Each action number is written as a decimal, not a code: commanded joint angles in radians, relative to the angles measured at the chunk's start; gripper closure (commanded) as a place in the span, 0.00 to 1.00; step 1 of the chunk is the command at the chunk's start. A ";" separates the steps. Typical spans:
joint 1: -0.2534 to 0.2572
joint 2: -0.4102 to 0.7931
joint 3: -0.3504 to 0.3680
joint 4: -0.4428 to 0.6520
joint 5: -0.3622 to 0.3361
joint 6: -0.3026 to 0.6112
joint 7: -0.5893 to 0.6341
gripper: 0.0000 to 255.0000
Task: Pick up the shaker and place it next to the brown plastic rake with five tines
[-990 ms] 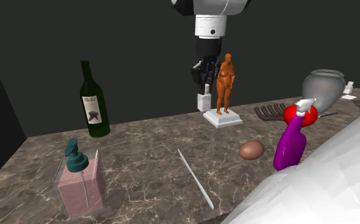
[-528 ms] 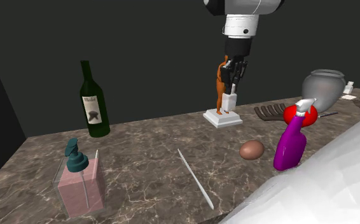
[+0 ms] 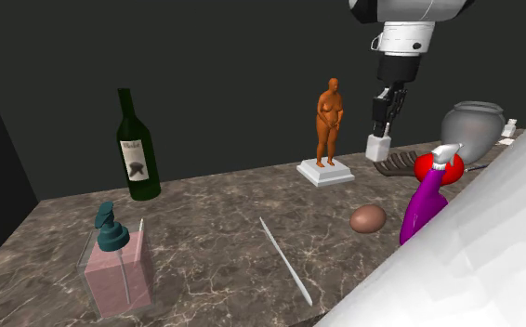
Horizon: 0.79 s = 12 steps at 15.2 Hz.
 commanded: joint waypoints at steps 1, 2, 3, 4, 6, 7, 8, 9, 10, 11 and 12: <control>-0.003 0.017 -0.047 0.028 0.008 -0.005 -0.059 1.00; 0.001 0.035 -0.078 0.047 0.020 -0.005 -0.092 1.00; 0.007 0.056 -0.111 0.067 0.034 -0.005 -0.127 1.00; 0.014 0.081 -0.146 0.088 0.053 -0.005 -0.163 1.00; 0.032 0.141 -0.227 0.134 0.103 -0.005 -0.245 1.00; 0.045 0.180 -0.274 0.159 0.140 -0.005 -0.293 1.00; 0.059 0.229 -0.327 0.185 0.188 -0.007 -0.348 1.00; 0.071 0.295 -0.388 0.213 0.255 -0.011 -0.416 1.00; 0.061 0.389 -0.440 0.244 0.354 -0.021 -0.504 1.00; 0.009 0.488 -0.455 0.278 0.457 -0.041 -0.592 1.00; -0.065 0.561 -0.438 0.314 0.532 -0.064 -0.658 1.00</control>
